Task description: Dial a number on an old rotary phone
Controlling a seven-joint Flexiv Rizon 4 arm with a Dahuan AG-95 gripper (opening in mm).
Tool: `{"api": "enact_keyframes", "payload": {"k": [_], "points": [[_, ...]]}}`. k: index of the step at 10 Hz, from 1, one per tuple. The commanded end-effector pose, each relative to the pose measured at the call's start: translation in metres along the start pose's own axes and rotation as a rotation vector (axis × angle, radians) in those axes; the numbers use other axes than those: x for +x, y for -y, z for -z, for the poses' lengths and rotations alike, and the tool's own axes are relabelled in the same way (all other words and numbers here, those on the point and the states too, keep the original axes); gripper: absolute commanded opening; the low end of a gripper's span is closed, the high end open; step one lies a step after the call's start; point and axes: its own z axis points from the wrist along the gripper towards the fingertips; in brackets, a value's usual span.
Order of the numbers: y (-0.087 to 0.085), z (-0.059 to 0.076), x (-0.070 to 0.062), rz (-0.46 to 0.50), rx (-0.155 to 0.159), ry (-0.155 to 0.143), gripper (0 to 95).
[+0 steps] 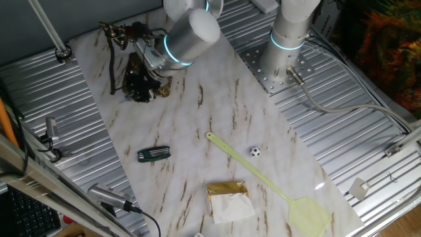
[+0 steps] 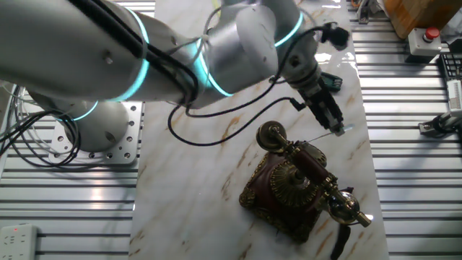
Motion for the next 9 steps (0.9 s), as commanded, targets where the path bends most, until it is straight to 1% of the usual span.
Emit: {"api": "enact_keyframes", "payload": {"k": [1,3,4,5,6,7,8,9], "points": [[0.0037,0.026,0.0021,0.043,-0.114,-0.276,0.0],[0.003,0.0291,0.001,-0.032,-0.152,-0.371,0.0],[0.0029,0.0296,0.0008,-0.067,-0.178,-0.416,0.0],[0.0023,0.0296,0.0007,-0.205,-0.274,-0.485,0.0],[0.0009,0.0293,0.0006,-0.254,-0.288,-0.483,0.0],[0.0004,0.029,0.0006,-0.268,-0.282,-0.475,0.0],[-0.0004,0.0283,0.0008,-0.304,-0.291,-0.464,0.0],[-0.0009,0.0265,0.0013,-0.314,-0.291,-0.461,0.0]]}}
